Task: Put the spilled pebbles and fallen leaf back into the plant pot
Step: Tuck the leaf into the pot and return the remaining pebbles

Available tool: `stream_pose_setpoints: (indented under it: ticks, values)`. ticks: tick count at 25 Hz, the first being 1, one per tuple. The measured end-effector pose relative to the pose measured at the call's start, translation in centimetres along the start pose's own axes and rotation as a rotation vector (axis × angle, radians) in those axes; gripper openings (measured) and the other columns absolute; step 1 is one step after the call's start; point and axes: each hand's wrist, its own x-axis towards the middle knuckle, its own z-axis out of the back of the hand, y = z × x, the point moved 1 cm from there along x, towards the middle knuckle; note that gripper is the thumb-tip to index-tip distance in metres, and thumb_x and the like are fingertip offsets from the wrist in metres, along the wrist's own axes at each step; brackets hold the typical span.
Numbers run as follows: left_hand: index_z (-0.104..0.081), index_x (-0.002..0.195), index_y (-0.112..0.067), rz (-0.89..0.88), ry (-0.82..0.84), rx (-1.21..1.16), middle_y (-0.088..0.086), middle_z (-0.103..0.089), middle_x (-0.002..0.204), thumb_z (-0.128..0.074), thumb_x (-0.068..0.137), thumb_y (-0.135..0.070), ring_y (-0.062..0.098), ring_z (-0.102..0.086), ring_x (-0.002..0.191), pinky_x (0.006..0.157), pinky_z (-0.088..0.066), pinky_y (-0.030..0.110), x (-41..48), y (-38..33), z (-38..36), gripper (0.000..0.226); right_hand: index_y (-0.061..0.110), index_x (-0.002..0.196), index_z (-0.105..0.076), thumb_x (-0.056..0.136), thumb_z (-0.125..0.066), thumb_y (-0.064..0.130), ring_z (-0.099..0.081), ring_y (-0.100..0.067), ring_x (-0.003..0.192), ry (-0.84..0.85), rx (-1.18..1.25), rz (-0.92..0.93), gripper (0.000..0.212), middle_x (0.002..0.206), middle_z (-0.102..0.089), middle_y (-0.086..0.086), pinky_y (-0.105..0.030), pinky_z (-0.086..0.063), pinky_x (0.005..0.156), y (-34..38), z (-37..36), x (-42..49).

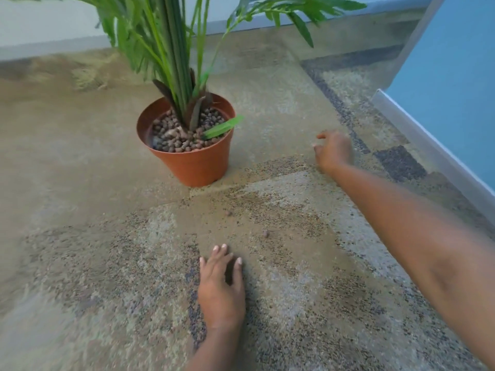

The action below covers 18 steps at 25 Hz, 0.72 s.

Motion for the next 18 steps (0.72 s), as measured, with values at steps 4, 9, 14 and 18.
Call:
stream_pose_setpoints:
  ticks: [4,9,14,18]
  values:
    - [-0.070,0.111,-0.017,0.023,0.024,-0.024,-0.012,-0.053,0.130,-0.074,0.083,-0.025,0.009,-0.037,0.132,0.114,-0.021,0.031,-0.1,0.1,-0.1,0.029,0.015,0.134,-0.048,0.085,-0.069,0.028,-0.038,-0.034,0.128,0.132,-0.208,0.010,0.055,0.136,-0.047,-0.016,-0.049,-0.036,0.103,-0.1,-1.9,1.6]
    - [-0.073,0.105,-0.015,-0.019,-0.017,-0.025,-0.015,-0.054,0.124,-0.078,0.079,-0.021,0.007,-0.044,0.127,0.114,-0.023,0.027,-0.1,0.1,-0.2,0.027,0.016,0.148,-0.023,0.088,-0.067,0.033,-0.019,-0.042,0.141,0.470,-0.318,0.026,0.077,0.156,-0.017,-0.020,-0.058,-0.021,0.113,-0.2,-2.2,4.3]
    - [-0.073,0.107,-0.015,0.023,-0.016,-0.050,-0.012,-0.059,0.125,-0.078,0.079,-0.020,0.012,-0.050,0.127,0.115,-0.018,0.018,0.0,-0.1,0.0,0.029,-0.001,0.133,-0.049,0.083,-0.067,0.049,-0.041,-0.038,0.127,0.489,-0.480,0.035,0.072,0.134,-0.045,-0.026,-0.038,-0.039,0.104,1.3,-0.8,5.2]
    - [-0.072,0.109,-0.015,-0.017,-0.018,-0.051,-0.017,-0.053,0.124,-0.077,0.080,-0.021,0.007,-0.046,0.128,0.114,-0.012,0.010,-0.2,-0.3,0.1,0.029,0.001,0.116,-0.063,0.083,-0.057,0.062,-0.047,-0.031,0.120,0.432,-0.485,0.041,0.069,0.118,-0.061,-0.017,-0.032,-0.040,0.096,1.9,-0.1,4.7]
